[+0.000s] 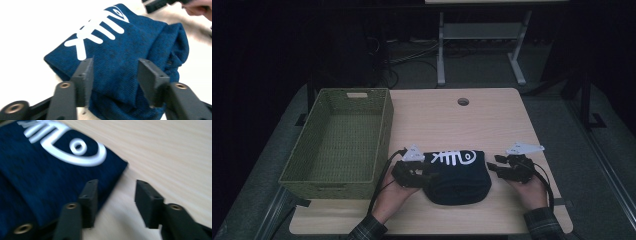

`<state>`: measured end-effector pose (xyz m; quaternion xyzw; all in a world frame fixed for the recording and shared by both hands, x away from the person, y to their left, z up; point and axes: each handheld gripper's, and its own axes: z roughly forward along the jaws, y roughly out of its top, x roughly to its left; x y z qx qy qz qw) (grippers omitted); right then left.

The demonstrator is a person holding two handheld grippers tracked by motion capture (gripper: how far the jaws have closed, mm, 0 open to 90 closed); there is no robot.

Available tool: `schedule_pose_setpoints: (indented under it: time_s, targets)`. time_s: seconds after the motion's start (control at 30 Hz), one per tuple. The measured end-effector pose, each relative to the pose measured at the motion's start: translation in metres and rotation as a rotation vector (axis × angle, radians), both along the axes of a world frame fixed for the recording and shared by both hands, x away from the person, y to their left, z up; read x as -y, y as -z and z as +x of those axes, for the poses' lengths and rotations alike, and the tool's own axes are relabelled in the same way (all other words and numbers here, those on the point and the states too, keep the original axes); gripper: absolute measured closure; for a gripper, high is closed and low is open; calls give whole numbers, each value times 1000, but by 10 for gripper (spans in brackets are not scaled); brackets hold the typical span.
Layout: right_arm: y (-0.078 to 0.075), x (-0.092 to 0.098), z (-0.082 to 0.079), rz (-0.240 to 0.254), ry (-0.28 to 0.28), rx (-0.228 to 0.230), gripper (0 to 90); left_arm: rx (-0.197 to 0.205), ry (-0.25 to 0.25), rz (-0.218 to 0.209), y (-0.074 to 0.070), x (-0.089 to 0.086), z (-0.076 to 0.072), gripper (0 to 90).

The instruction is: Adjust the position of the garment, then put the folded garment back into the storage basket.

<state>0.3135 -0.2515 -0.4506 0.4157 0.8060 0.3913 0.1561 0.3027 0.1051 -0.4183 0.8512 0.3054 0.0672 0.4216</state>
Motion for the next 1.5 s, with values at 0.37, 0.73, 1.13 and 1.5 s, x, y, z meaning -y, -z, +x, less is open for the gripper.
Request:
schedule_pose_setpoints:
  time_s: [0.37, 0.73, 1.13, 1.5]
  targets:
    - [22, 33, -27, -47, 62, -30, 230, -1, -93, 1, 10, -5, 9, 249]
    - [32, 30, -26, -74, 64, -22, 130, -36, -102, 28, 29, -1, 15, 167]
    - [32, 30, -25, -74, 58, -23, 121, -88, -95, 47, 49, 2, 18, 137]
    - [32, 29, -25, -73, 55, -24, 119, -89, -68, 38, 51, 1, 17, 199]
